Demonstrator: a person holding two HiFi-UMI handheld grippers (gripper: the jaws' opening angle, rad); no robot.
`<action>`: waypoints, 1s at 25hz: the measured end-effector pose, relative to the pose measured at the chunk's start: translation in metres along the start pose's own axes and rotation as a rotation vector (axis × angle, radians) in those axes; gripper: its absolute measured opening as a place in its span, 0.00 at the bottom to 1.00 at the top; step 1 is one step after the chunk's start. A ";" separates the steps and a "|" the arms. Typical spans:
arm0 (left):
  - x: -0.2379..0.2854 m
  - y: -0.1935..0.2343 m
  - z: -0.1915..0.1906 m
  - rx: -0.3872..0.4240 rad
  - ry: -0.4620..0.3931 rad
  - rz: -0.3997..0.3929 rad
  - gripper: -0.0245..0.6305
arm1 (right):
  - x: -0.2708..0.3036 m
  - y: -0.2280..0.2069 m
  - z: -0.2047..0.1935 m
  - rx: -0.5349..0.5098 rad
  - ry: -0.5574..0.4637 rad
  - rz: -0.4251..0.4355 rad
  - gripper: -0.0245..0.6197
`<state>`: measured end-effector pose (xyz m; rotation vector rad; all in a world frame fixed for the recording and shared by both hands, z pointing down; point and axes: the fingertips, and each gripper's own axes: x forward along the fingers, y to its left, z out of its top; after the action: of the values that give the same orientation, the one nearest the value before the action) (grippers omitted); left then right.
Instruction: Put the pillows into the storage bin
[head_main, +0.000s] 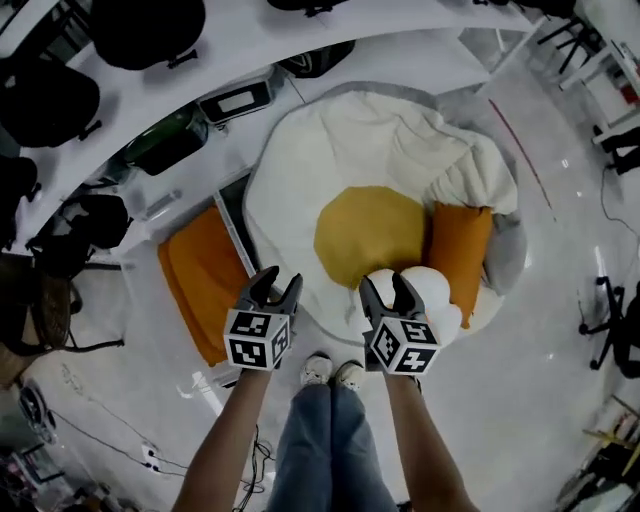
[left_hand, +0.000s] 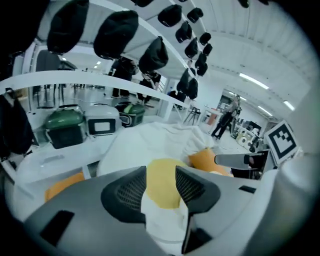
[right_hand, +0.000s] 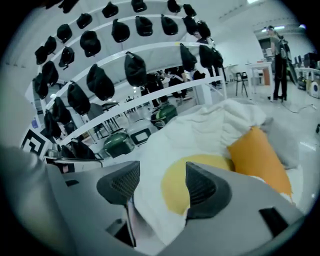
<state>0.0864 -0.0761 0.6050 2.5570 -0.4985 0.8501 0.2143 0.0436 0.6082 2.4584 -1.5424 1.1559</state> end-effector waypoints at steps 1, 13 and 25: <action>0.015 -0.019 -0.002 0.024 0.019 -0.036 0.31 | -0.010 -0.023 -0.004 0.023 -0.007 -0.036 0.45; 0.143 -0.173 -0.072 0.214 0.267 -0.303 0.41 | -0.103 -0.211 -0.092 0.246 0.013 -0.350 0.46; 0.236 -0.171 -0.190 0.274 0.456 -0.317 0.48 | -0.084 -0.293 -0.189 0.297 0.102 -0.473 0.54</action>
<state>0.2483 0.1121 0.8488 2.4576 0.1674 1.3986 0.3152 0.3307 0.7987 2.6736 -0.7382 1.4574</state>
